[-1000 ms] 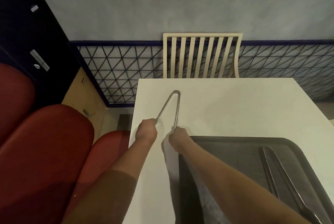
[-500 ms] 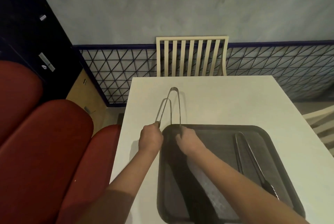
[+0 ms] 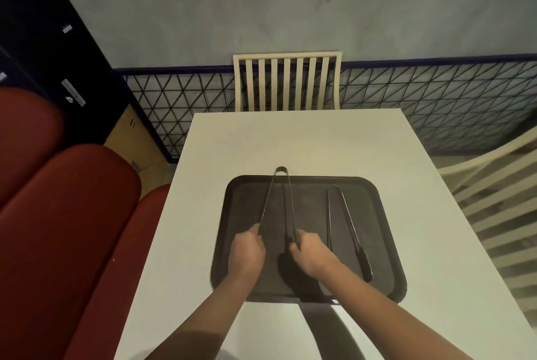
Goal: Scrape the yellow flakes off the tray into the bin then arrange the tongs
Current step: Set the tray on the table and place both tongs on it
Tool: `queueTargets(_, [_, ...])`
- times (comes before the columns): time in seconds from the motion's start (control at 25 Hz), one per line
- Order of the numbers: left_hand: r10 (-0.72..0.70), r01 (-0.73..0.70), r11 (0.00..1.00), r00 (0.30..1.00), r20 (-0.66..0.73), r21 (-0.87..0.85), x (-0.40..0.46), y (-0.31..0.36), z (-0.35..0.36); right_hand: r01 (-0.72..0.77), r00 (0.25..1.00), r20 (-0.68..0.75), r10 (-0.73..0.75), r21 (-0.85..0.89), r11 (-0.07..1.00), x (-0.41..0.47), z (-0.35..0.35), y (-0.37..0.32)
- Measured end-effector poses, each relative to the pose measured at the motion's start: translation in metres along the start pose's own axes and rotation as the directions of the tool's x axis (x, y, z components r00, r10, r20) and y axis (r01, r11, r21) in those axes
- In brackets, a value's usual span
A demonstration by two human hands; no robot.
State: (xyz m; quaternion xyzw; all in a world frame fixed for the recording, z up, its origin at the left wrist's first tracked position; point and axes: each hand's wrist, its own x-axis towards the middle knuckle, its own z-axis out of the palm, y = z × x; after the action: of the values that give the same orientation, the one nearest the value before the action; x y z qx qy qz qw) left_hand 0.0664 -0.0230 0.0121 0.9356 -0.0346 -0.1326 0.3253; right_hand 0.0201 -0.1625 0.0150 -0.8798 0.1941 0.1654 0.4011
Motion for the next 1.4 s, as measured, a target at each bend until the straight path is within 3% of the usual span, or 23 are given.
queueTargets(0.56, [-0.153,0.153,0.985,0.988,-0.009,0.077,-0.02,-0.016,0.039,-0.076,0.991,0.101,0.083,-0.067,0.995,-0.012,0.019,0.036])
queueTargets(0.68, [-0.094,0.097,0.981,0.995,-0.03,0.167,-0.017,-0.017,0.039,-0.005,0.995,-0.095,-0.006,-0.106,0.994,-0.014,0.006,0.032])
queueTargets(0.76, [0.008,0.001,0.967,0.999,-0.037,0.254,-0.014,-0.015,0.042,0.071,0.922,-0.358,-0.147,-0.217,0.974,-0.015,-0.006,0.036])
queueTargets(0.8, [0.045,-0.035,0.959,0.999,-0.028,0.282,-0.013,-0.011,0.045,0.029,0.875,-0.452,-0.172,-0.307,0.951,-0.015,-0.012,0.042])
queueTargets(0.88, [0.043,-0.05,0.952,0.999,0.03,0.302,-0.009,0.001,0.056,-0.183,0.862,-0.506,-0.023,-0.353,0.918,-0.015,-0.02,0.059])
queueTargets(1.0, [-0.028,-0.017,0.936,0.992,0.122,0.351,-0.006,0.012,0.073,-0.393,0.878,-0.394,0.271,-0.273,0.878,-0.021,-0.015,0.084])
queueTargets(1.2, [-0.071,0.022,0.917,0.991,0.11,0.399,-0.002,0.009,0.079,-0.394,0.875,-0.352,0.332,-0.119,0.911,-0.025,-0.005,0.098])
queueTargets(1.4, [-0.063,0.017,0.914,0.993,0.099,0.406,-0.011,0.003,0.078,-0.348,0.899,-0.315,0.302,-0.097,0.933,-0.025,-0.004,0.096])
